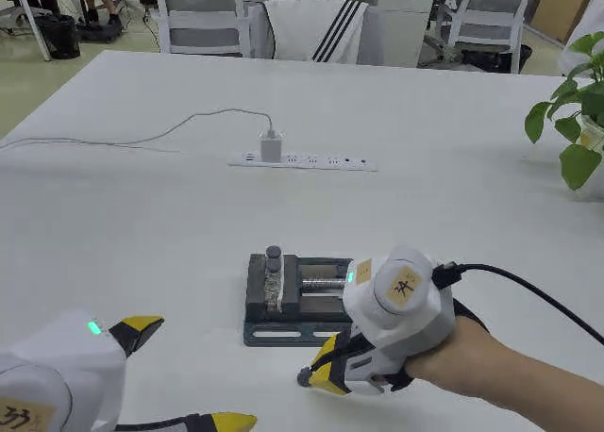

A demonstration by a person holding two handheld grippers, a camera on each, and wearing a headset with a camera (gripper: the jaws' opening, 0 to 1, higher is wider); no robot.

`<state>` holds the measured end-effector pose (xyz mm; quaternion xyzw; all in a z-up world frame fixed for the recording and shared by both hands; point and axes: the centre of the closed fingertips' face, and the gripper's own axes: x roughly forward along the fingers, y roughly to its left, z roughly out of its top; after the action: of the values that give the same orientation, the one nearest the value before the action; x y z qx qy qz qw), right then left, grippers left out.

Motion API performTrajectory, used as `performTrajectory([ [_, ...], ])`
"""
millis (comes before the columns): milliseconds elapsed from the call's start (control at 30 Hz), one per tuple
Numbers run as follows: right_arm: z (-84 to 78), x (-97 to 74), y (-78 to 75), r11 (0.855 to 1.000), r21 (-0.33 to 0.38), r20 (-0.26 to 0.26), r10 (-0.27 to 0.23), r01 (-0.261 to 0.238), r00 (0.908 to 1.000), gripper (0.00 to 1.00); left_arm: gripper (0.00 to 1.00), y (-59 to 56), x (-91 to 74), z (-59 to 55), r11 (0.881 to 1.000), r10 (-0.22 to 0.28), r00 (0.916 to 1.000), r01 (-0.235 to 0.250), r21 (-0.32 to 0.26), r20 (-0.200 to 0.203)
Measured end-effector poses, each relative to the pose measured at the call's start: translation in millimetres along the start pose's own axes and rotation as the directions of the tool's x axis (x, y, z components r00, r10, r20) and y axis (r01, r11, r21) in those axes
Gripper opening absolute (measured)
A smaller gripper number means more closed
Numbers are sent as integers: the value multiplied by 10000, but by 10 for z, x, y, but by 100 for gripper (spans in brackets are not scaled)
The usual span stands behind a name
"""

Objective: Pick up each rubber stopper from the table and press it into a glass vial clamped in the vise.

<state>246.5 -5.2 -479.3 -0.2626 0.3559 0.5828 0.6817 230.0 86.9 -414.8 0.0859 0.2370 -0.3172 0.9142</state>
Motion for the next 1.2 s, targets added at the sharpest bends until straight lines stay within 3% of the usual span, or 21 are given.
performTrajectory([
  [200,-5,33,6,10000,81,22,-38,38,10000,0,82,-8,7,-29,10000,0,10000,0,-30,-90],
  [533,5,32,2,9946,1040,226,-66,42,9997,0,82,-25,27,-12,10000,-34,10000,34,-7,-53],
  [833,67,-61,-45,9739,2271,901,-201,-9,9957,0,81,-92,62,31,9994,-309,9995,309,128,-2],
  [1000,220,-209,-98,9351,3527,1923,-363,-346,9807,0,81,-125,87,99,9982,-520,9984,513,325,201],
  [1167,419,-447,-145,8523,5061,3307,-505,-1319,9424,0,79,-158,111,235,9957,-686,9963,651,657,523],
  [1200,464,-504,-151,8319,5311,3677,-549,-1612,9283,0,77,-162,108,284,9956,-688,9955,644,674,651],
])
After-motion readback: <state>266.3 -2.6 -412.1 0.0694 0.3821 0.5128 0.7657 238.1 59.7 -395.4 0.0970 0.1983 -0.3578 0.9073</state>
